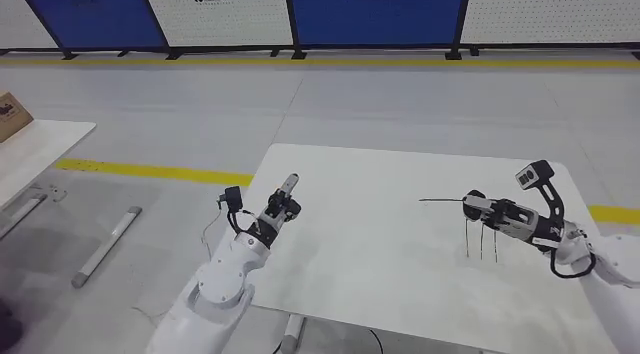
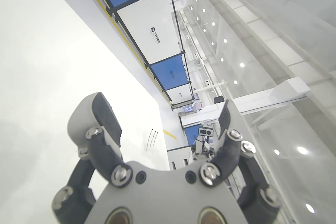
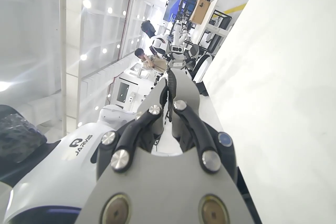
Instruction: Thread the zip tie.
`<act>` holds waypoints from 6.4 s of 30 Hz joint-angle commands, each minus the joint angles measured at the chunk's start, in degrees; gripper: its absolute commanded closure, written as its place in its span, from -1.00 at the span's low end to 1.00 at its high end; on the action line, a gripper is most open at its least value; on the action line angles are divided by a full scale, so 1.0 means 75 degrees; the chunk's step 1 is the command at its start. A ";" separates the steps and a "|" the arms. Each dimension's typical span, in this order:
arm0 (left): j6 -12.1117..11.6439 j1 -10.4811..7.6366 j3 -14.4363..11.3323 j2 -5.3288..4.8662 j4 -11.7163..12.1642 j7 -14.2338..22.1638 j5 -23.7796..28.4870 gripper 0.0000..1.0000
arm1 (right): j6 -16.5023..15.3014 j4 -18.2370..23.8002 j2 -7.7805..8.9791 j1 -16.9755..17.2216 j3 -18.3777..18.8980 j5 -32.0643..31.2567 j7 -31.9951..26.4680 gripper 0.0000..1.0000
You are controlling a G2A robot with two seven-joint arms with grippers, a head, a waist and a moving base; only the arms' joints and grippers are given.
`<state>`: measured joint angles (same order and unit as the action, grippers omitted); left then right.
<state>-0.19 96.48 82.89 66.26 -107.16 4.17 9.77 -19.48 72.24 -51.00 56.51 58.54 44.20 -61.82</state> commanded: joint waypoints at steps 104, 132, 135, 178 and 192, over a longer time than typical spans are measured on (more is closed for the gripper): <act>-0.0564 -0.2551 -0.2817 0.0429 0.1998 0.2625 0.2586 -0.86 | 0.0076 0.0104 -0.1392 0.0092 -0.1069 -0.1567 0.1573 1.00; -0.0407 -0.2614 -0.2792 0.0411 0.2124 0.2797 0.2788 0.68 | 0.0076 0.0104 -0.1392 0.0092 -0.1069 -0.1567 0.1573 1.00; -0.0452 -0.2578 -0.2801 0.0404 0.2082 0.2794 0.2693 0.74 | 0.0076 0.0104 -0.1392 0.0092 -0.1069 -0.1567 0.1573 1.00; -0.0174 -0.2329 -0.2347 0.0299 0.2001 0.2538 0.2695 1.00 | 0.0425 0.0486 -0.1168 0.1089 0.0549 -0.1019 0.1589 -1.00; -0.0348 -0.2276 -0.2264 0.0288 0.2022 0.2285 0.2515 1.00 | 0.0425 0.0486 -0.1168 0.1089 0.0549 -0.1019 0.1589 -1.00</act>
<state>-2.15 79.22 65.58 68.48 -92.03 22.01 29.31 -16.29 75.88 -59.76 64.68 62.66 36.55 -49.90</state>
